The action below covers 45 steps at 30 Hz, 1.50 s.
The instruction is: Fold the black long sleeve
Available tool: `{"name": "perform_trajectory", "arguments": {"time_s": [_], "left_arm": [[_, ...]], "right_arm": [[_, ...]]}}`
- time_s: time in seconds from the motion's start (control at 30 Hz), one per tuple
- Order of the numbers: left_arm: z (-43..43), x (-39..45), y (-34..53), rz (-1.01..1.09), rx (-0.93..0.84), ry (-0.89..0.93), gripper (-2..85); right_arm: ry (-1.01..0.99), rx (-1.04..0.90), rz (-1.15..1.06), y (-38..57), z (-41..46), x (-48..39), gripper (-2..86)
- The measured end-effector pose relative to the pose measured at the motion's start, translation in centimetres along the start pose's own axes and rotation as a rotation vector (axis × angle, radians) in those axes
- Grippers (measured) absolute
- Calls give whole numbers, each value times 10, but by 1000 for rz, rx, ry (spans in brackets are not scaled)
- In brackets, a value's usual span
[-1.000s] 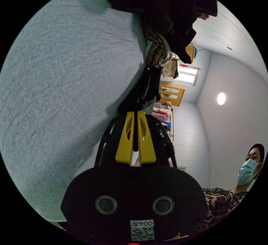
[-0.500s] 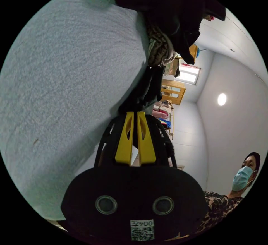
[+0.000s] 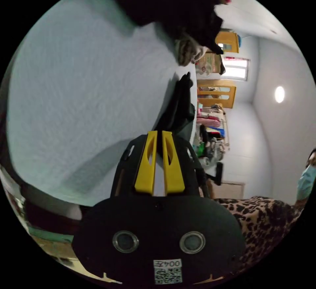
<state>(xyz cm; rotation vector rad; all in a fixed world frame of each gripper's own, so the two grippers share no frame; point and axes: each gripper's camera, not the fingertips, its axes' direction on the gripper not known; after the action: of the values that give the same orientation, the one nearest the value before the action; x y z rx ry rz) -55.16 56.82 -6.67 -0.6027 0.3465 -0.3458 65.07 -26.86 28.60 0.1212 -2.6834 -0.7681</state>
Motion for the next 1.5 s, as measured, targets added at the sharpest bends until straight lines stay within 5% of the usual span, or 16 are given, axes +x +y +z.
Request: {"name": "perform_trajectory", "arguments": {"time_s": [0.17, 0.33, 0.47, 0.73, 0.97, 1.17, 1.3, 1.5], "left_arm": [[35, 136, 11, 565, 33, -132, 17], [134, 195, 23, 839, -50, -352, 9], [173, 175, -6, 772, -137, -588, 6], [167, 161, -18, 653, -96, -344, 4], [151, 237, -28, 799, 46, -352, 9], [223, 217, -82, 814, -166, -628, 15], [211, 208, -90, 827, -111, -573, 18], [189, 203, -125, 726, -187, -458, 44]], "right_arm": [[147, 100, -242, -49, -1, -65, 234], [195, -1, -326, -88, 37, -88, 261], [333, -121, -360, -106, 62, -93, 240], [423, -145, -382, -118, 79, -85, 231], [130, 3, -288, -127, 36, -26, 242], [86, -77, -284, -155, 62, 21, 218], [148, 2, -263, -152, 72, 50, 174], [-238, 30, -177, -146, 53, 135, 174]]}}
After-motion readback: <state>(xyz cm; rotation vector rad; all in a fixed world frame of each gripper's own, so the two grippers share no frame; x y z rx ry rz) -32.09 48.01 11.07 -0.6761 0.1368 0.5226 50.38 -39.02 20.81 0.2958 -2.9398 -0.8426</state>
